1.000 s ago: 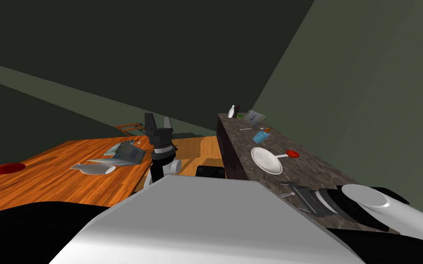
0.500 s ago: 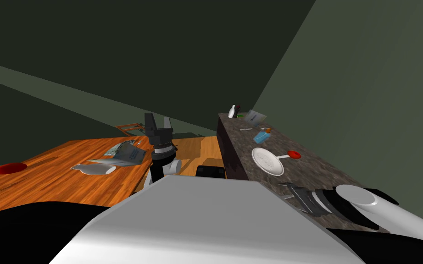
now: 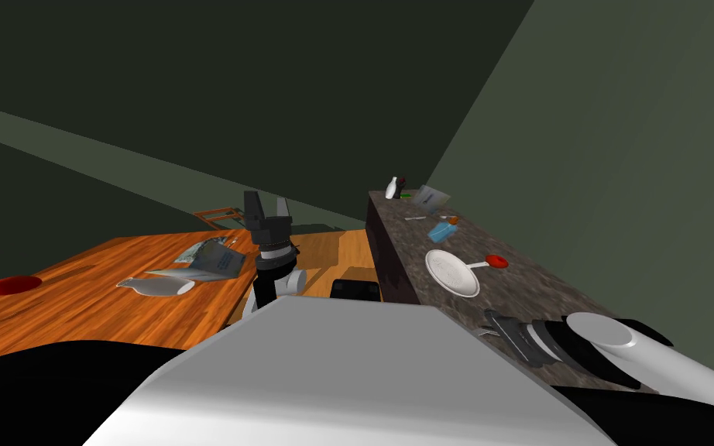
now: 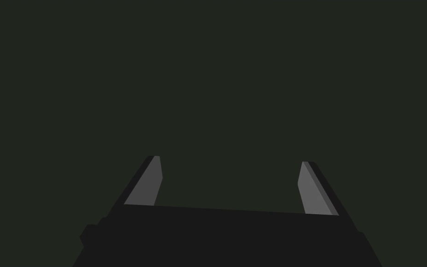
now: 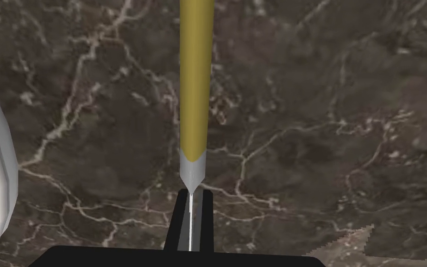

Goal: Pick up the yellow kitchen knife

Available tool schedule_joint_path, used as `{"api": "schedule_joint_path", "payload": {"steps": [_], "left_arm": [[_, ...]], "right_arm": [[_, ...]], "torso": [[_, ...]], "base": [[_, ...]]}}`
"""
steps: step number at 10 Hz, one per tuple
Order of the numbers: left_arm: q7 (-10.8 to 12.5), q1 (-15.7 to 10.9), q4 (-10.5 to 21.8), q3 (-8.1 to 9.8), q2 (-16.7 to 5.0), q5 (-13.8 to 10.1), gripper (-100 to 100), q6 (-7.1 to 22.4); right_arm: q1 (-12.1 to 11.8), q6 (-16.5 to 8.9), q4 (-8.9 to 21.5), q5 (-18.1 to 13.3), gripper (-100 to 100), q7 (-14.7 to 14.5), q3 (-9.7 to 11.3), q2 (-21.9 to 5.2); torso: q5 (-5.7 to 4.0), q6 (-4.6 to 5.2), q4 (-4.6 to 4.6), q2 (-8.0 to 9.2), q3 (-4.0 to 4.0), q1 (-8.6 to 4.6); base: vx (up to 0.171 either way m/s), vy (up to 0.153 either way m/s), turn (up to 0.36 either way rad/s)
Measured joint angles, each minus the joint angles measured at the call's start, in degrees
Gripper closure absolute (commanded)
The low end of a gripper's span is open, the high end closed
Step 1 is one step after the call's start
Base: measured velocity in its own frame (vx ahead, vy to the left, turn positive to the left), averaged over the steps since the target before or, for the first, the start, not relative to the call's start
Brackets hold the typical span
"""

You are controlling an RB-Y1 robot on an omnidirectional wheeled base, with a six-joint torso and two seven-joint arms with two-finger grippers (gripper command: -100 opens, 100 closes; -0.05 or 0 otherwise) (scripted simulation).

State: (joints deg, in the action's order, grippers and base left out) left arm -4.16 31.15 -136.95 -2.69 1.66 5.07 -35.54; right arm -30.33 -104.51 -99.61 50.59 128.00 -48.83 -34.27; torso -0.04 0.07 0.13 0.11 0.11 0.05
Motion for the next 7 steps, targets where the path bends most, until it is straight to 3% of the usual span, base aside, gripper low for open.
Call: {"api": "schedule_joint_path", "payload": {"steps": [2,7], "left_arm": [[0.0,0.0,0.0,0.00,0.0,0.0,0,0.0],[0.0,0.0,0.0,0.00,0.0,0.0,0,0.0]], "right_arm": [[0.0,0.0,0.0,0.0,-100,0.0,0.0,0.0],[2.6,0.3,-2.3,4.8,-100,1.1,-1.7,1.1]], "torso": [[0.00,0.02,-0.01,0.03,0.01,-0.01],[0.01,0.03,0.06,0.31,0.18,0.02]], "base": [[-0.026,0.000,-0.011],[-0.075,0.004,-0.018]]}}
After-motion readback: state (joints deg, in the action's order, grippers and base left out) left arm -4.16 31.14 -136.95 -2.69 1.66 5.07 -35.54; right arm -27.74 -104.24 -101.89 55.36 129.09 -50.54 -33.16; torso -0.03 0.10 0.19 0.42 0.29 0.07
